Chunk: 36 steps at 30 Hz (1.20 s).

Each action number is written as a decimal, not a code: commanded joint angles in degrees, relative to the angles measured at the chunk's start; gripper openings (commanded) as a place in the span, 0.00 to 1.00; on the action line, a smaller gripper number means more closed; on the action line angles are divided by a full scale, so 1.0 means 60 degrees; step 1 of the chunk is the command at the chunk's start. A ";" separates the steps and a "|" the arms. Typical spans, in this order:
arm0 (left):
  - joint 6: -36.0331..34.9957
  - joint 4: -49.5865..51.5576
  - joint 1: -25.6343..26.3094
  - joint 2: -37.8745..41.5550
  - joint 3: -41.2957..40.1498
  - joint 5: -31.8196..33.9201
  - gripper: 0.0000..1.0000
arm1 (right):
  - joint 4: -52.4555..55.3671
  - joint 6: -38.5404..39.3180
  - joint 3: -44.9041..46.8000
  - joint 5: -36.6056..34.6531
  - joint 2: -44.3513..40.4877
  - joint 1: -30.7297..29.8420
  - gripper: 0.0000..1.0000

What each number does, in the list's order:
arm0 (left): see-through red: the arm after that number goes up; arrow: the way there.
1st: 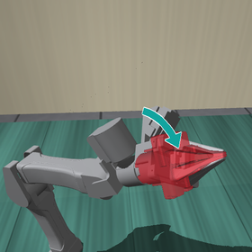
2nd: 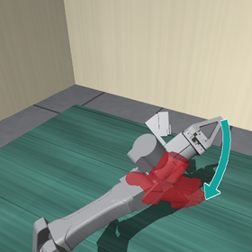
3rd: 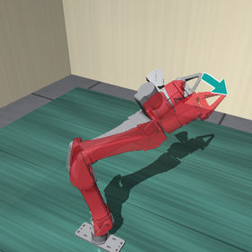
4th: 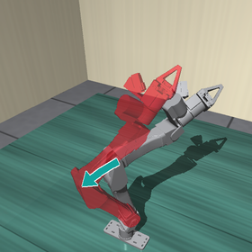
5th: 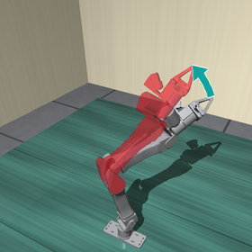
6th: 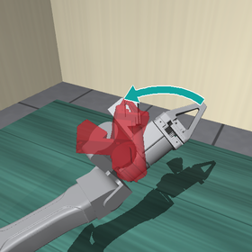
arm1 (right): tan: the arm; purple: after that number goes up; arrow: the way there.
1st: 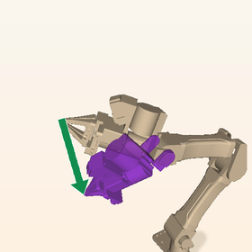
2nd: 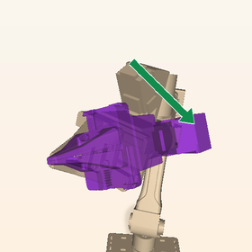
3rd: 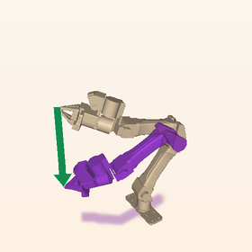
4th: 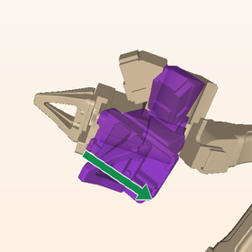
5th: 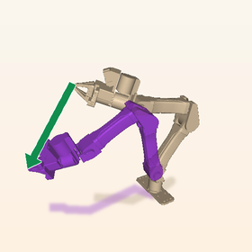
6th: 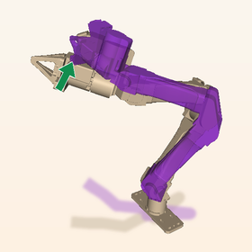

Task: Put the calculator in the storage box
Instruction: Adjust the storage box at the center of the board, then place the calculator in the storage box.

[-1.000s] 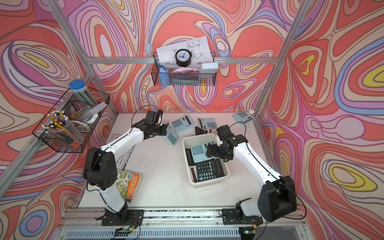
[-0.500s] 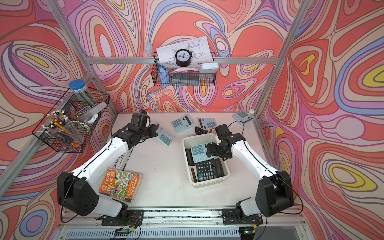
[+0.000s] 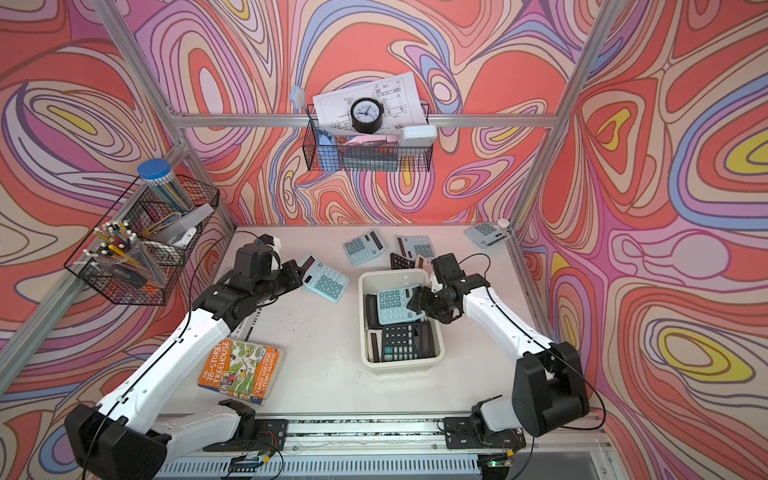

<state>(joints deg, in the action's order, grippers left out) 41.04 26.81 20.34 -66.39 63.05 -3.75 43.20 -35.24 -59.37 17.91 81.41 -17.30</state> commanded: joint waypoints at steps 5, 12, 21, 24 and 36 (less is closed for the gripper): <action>0.0628 -0.0365 0.0094 0.1070 -0.0345 -0.0282 0.00 | -0.2391 -0.1692 0.0394 0.2121 0.0003 -0.0295 0.75; 0.1393 -0.1257 0.0168 0.1704 -0.1011 -0.0640 0.00 | -0.2625 -0.1681 0.0189 0.2303 -0.0367 -0.0601 0.75; 0.2733 -0.3885 0.0392 0.1954 -0.2341 -0.1351 0.00 | -0.2241 -0.1547 -0.0007 0.1593 -0.2052 -0.0559 0.88; 0.3253 -0.4813 0.0621 0.2090 -0.2927 -0.1174 0.00 | -0.3513 -0.1923 0.0255 0.2833 -0.2151 -0.0559 0.88; 0.3711 -0.6656 0.2180 0.2128 -0.3969 0.0417 0.00 | -0.8148 -0.4584 0.1864 0.5247 -0.1354 -0.0596 0.72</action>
<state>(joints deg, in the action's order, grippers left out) 62.02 -6.11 32.23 -54.33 39.92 -4.40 4.40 -57.36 -49.80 45.12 72.27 -20.67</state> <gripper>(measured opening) 0.079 0.728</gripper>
